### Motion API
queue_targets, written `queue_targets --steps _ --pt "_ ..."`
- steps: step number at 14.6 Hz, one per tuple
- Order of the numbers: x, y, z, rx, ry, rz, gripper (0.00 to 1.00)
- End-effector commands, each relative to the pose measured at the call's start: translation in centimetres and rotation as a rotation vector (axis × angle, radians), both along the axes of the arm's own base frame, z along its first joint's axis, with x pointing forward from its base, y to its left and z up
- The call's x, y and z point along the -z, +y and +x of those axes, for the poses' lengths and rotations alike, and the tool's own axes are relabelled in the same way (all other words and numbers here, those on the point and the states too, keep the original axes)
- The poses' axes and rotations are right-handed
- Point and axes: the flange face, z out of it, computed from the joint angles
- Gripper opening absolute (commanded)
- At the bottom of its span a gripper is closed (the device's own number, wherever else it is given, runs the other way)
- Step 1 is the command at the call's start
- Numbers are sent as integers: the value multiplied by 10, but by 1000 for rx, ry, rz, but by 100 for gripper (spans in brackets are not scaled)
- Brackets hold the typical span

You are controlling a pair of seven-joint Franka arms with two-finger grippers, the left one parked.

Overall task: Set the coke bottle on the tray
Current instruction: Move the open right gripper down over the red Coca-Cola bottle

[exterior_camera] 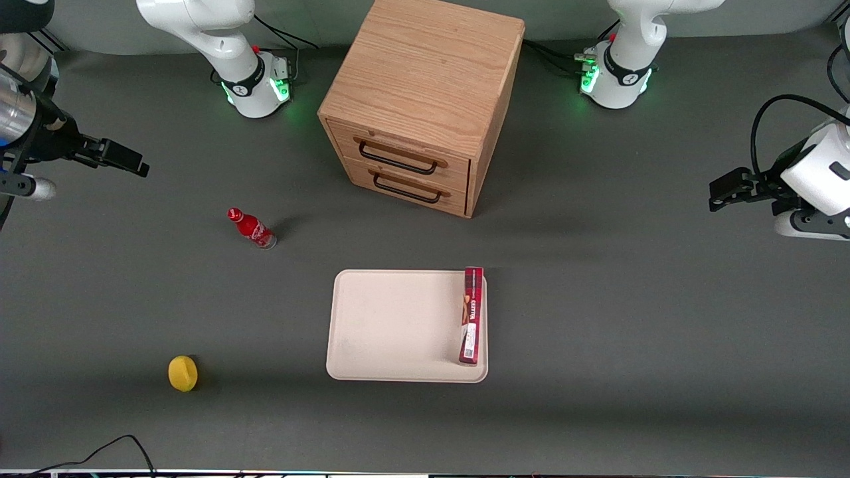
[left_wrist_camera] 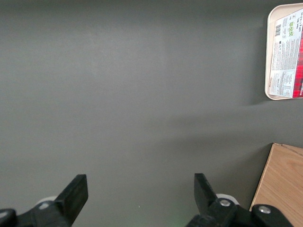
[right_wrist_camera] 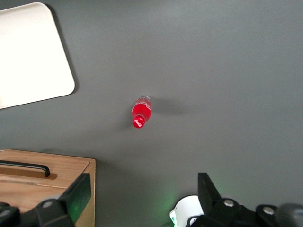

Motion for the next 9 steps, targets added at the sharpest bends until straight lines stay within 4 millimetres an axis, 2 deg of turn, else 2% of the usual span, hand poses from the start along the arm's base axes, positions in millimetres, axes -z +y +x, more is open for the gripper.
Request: queue_targets --steps 1,4,6,8,9 --pt "-8 1 2 7 14 -30 100" --pt "-2 5 0 -4 43 -29 100" --pt "6 18 -4 -19 65 -17 100" --pt "27 33 -13 -16 62 -15 100" --pt "46 39 -21 -13 45 -19 100"
